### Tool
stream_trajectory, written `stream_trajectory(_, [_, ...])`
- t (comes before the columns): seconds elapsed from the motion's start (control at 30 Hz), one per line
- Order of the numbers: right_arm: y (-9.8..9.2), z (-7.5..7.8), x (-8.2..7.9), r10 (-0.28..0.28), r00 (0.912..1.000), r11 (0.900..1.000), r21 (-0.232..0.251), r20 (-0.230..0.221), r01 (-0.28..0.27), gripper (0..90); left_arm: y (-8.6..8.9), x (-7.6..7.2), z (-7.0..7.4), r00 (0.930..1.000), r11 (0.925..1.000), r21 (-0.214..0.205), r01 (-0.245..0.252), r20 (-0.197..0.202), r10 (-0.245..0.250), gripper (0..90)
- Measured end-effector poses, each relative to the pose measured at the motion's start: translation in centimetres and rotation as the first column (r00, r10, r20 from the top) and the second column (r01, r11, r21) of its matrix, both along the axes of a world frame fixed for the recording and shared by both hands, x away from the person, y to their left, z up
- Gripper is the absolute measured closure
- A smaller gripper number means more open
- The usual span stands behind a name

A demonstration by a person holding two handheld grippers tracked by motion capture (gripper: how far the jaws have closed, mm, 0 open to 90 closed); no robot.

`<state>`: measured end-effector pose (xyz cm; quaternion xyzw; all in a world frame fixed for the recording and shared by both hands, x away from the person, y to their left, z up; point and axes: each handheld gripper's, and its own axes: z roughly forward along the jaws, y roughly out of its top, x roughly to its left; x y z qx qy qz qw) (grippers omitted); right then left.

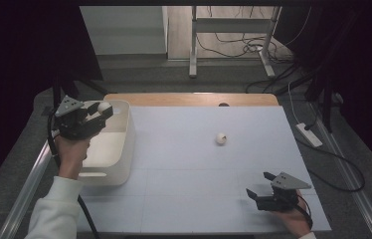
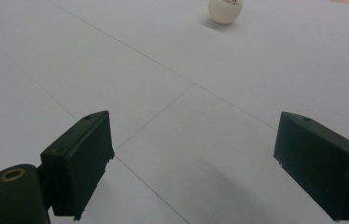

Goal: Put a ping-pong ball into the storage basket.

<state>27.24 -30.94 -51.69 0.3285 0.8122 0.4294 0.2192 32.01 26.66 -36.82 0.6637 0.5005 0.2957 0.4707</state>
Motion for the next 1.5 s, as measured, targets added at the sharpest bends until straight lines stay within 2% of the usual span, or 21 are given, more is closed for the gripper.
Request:
stream_trajectory(0.4, [0.0, 0.0, 0.0, -0.003, 1.0000, 1.0000, -0.002, -0.001, 0.003, 11.4, 2.1, 0.6, -0.7, 0.9971, 0.9977, -0.002, -0.068, -0.034, 0.068, 50.6])
stream_trajectory(0.67, [0.1, 0.0, 0.0, -0.006, 1.0000, 1.0000, -0.004, -0.001, 0.005, 11.5, 3.0, 0.8, -0.8, 0.9941, 0.9955, 0.006, -0.095, -0.053, 0.095, 50.6])
stream_trajectory(0.97, [0.1, 0.0, 0.1, -0.006, 1.0000, 1.0000, -0.003, -0.002, 0.006, 11.5, 3.1, 1.5, -1.3, 0.9917, 0.9950, 0.018, -0.098, -0.082, 0.099, 50.6])
stream_trajectory(1.27, [0.0, 0.0, 0.1, -0.007, 1.0000, 1.0000, -0.006, -0.002, 0.007, 11.5, 3.0, 2.7, -2.2, 0.9856, 0.9951, 0.035, -0.093, -0.138, 0.097, 50.6])
stream_trajectory(1.5, [0.0, 0.0, 0.1, -0.007, 1.0000, 1.0000, -0.002, -0.003, 0.007, 11.5, 3.0, 3.2, -2.7, 0.9815, 0.9951, 0.038, -0.092, -0.165, 0.097, 50.5])
